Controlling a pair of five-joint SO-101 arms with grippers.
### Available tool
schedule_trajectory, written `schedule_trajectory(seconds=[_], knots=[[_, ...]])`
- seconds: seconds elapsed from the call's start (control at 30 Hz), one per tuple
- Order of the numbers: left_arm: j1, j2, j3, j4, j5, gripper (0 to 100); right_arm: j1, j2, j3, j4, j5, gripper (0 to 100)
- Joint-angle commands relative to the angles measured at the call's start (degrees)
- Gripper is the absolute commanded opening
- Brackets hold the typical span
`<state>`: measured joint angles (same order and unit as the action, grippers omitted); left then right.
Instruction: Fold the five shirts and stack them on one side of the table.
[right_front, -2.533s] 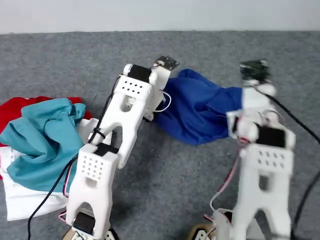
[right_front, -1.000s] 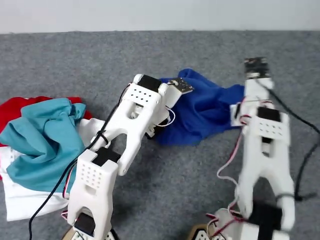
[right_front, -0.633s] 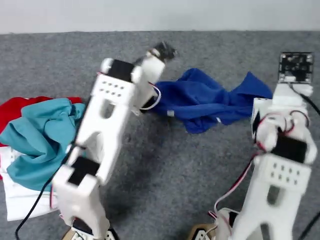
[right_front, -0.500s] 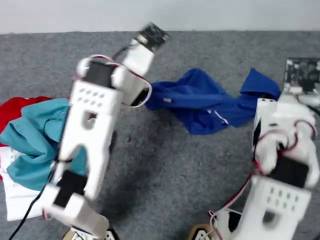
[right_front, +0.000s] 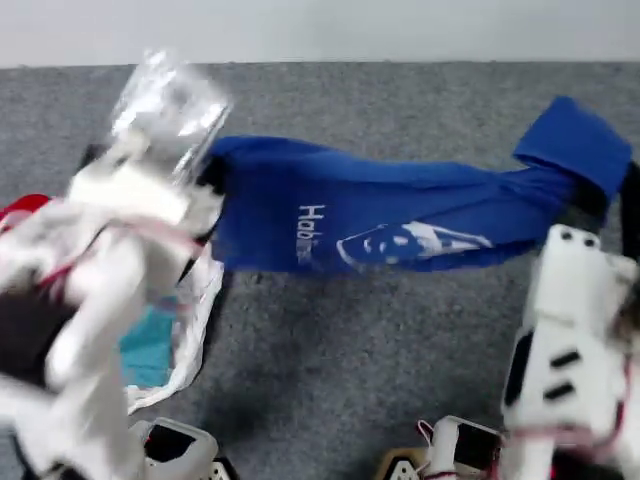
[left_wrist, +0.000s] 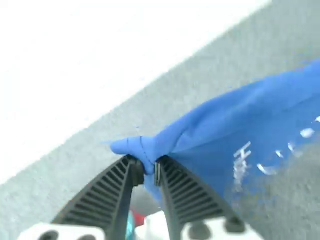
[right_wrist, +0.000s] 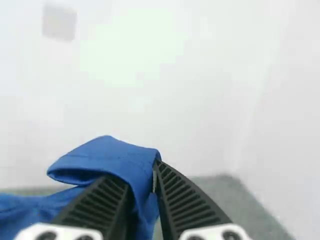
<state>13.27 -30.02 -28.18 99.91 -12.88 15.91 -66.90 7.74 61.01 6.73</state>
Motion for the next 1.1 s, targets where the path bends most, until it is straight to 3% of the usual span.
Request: schedule_trajectory(seconds=[0.0, 0.3, 0.47, 0.57, 0.7, 0.83, 0.93, 1.07], knots=[[-0.79, -7.03, -2.07, 0.62, 0.62, 1, 0.04, 0.31, -10.29, 2.68, -0.62, 0.9], [-0.88, -12.84, -0.13, 0.62, 0.62, 1, 0.04, 0.22, -18.11, 10.68, -0.62, 0.9], [-0.79, -12.66, 5.41, 0.0, 0.35, 1, 0.04, 0.75, -16.09, 11.74, -0.7, 0.9], [-0.79, -12.66, 12.53, -4.48, 0.35, 1, -0.04, 0.75, -9.05, 10.07, -0.7, 0.9], [-0.79, -11.34, 22.29, -15.74, 0.09, 1, -0.04, 0.84, 5.45, -0.4, -0.7, 0.9], [-4.57, -1.76, 21.23, -27.52, -1.05, 1, -0.22, 3.3, 16.26, -19.12, -0.62, 0.9], [-8.53, 7.91, 13.41, -36.57, -0.97, 1, -0.31, 9.1, 16.7, -33.8, -0.53, 0.9], [-10.64, 18.37, -6.73, -33.93, -0.97, 1, -0.13, 17.54, 6.77, -40.84, -0.44, 0.9]])
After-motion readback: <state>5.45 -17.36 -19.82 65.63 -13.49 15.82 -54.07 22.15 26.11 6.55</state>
